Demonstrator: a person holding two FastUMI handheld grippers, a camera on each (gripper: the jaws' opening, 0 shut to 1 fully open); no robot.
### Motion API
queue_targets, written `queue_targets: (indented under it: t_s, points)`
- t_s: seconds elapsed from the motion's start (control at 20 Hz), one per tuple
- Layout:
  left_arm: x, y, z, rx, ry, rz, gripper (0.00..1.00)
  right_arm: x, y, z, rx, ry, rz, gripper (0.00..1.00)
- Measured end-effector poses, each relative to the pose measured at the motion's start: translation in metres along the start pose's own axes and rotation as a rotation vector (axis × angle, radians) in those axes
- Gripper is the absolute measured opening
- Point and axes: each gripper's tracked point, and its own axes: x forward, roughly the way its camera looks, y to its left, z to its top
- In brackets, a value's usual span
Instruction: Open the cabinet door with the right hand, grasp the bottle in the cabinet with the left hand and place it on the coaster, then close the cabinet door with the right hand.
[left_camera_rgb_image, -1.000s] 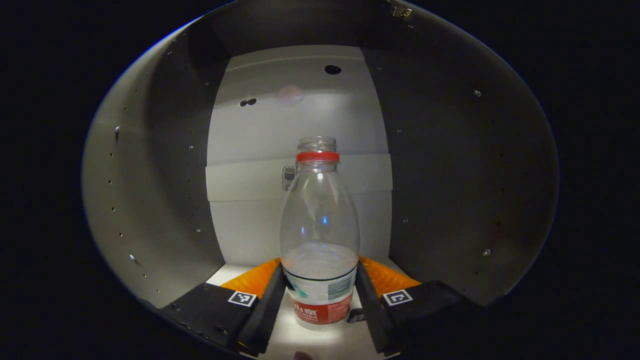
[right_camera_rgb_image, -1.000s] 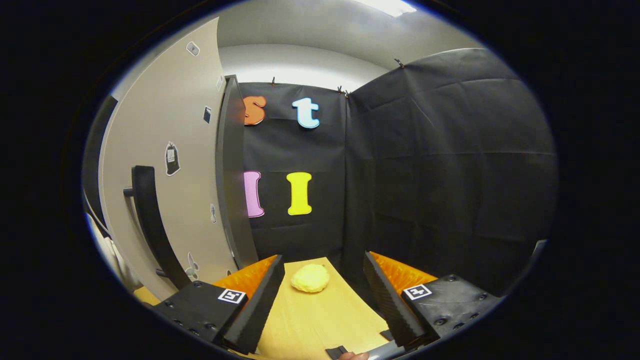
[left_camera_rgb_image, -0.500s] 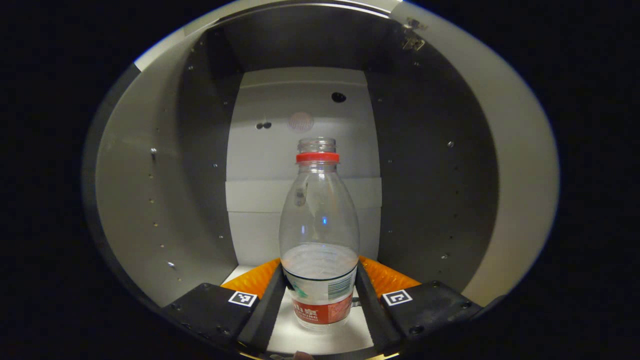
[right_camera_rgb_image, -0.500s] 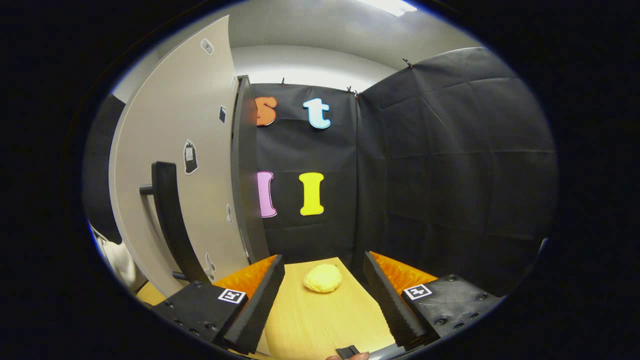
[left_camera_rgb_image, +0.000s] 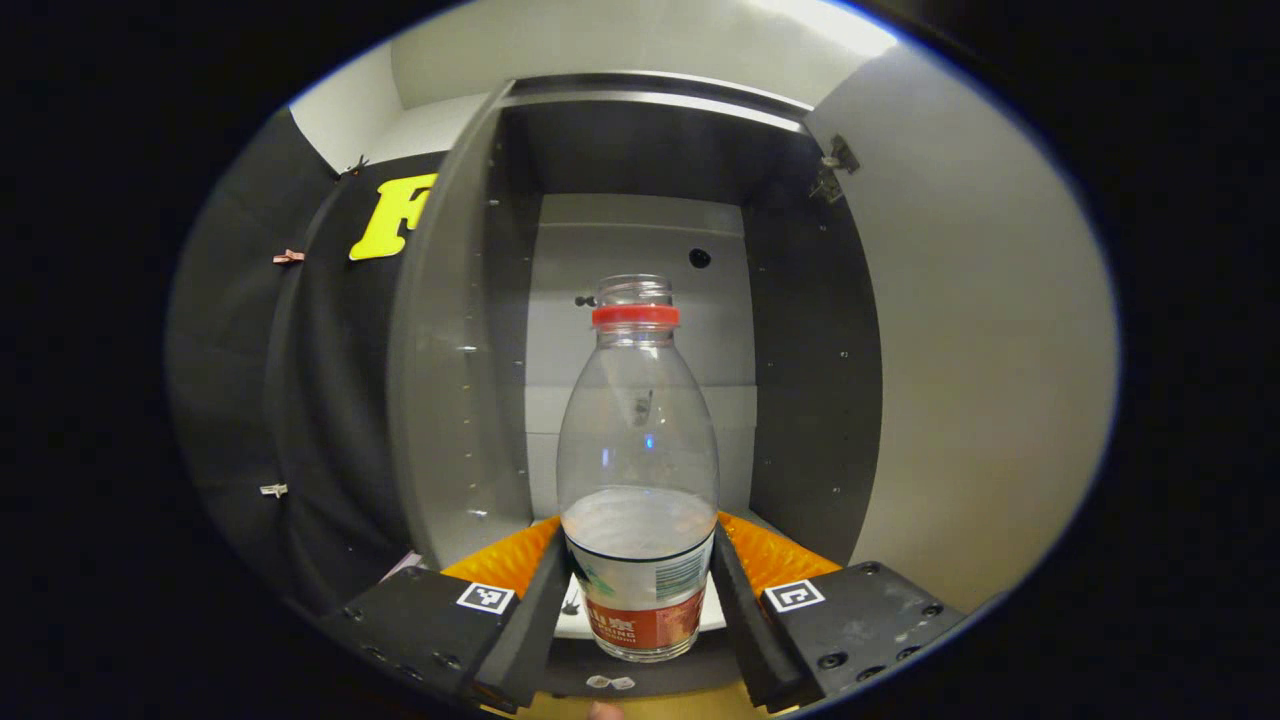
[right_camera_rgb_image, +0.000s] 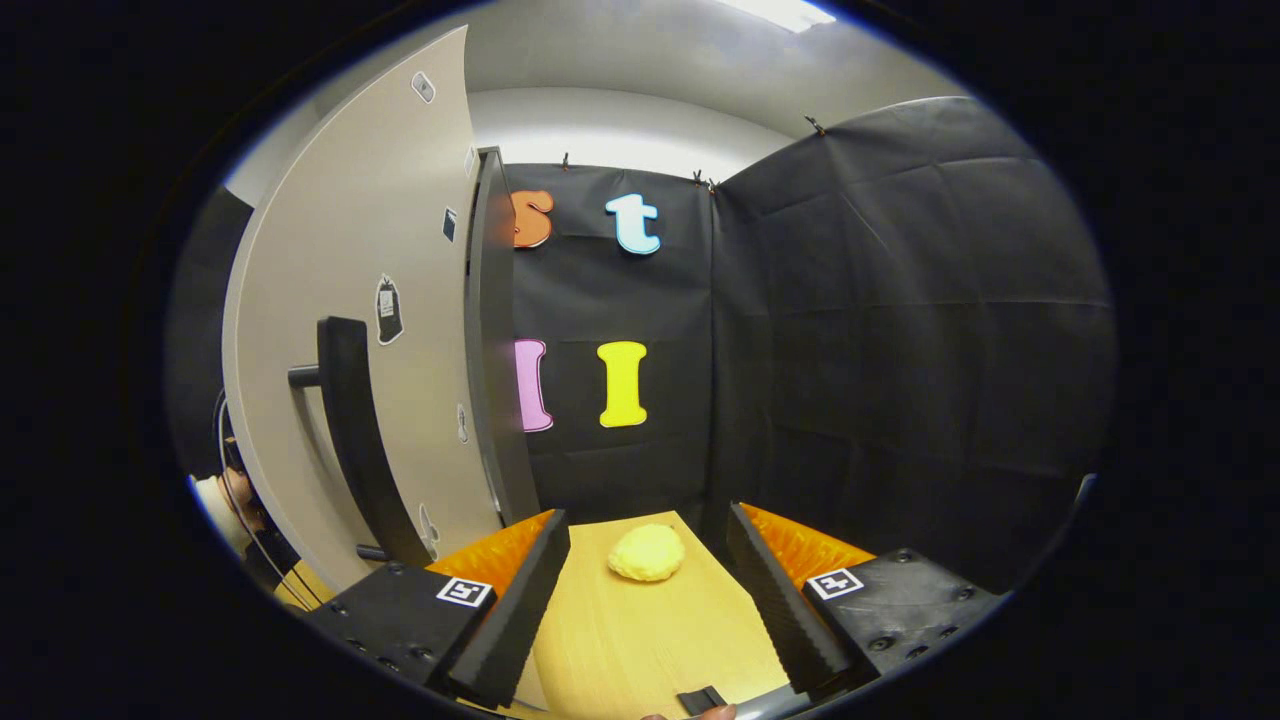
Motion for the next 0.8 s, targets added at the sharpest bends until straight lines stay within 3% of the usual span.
queue_targets:
  t_s: [0.5, 0.8]
  points:
    - [-0.096, 0.089, -0.059, -0.012, 0.023, 0.049, 0.76, -0.004, 0.02, 0.02, -0.078, -0.102, -0.034, 0.98]
    - [-0.144, 0.118, -0.124, -0.004, 0.035, 0.026, 0.76, -0.005, 0.017, 0.023, -0.069, -0.129, -0.082, 0.96]
